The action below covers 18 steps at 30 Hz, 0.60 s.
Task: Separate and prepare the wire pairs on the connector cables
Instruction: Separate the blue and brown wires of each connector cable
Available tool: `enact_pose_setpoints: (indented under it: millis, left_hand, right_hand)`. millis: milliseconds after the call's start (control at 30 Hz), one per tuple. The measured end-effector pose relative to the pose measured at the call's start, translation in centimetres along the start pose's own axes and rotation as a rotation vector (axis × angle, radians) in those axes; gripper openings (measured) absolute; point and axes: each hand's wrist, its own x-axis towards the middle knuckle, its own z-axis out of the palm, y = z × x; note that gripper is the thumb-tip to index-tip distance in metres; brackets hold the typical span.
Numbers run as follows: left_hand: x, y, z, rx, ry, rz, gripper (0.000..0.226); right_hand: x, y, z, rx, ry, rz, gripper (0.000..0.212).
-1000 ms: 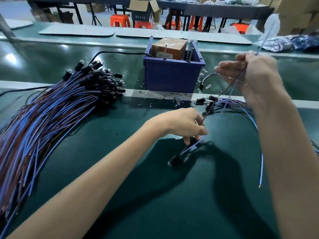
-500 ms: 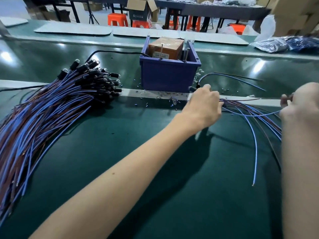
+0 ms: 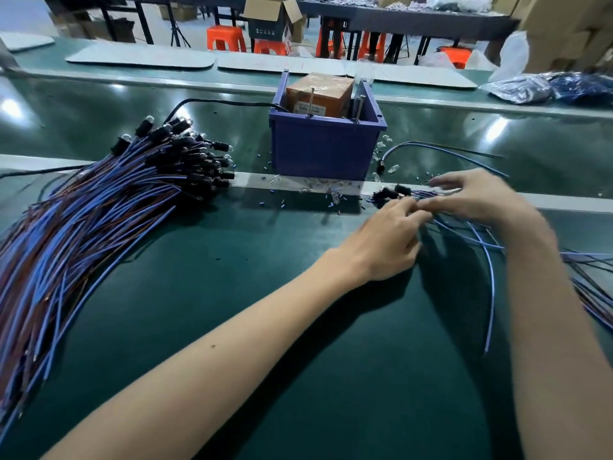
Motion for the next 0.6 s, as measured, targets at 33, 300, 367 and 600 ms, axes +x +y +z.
enact_pose_setpoints:
  millis: [33,300,367,600]
  left_hand:
    - [-0.8,-0.4,-0.4,0.021,0.007,0.02,0.038]
    - [-4.6,-2.4,-2.4,0.003,0.018,-0.126,0.018]
    - [-4.5,-2.2,-2.1,0.04,0.015,-0.124,0.016]
    - [-4.5,-2.1,-2.2,0.064,0.024,-0.152,0.015]
  right_hand:
    - [-0.1,-0.3,0.5,-0.031,-0.076,-0.055,0.048]
    - [1.0,0.8,2.0,0.005,-0.131,-0.126,0.033]
    - [1.3,1.0,3.0,0.024,0.006,-0.174,0.022]
    - [1.6,1.4,4.7,0.197,0.258,-0.209,0.021]
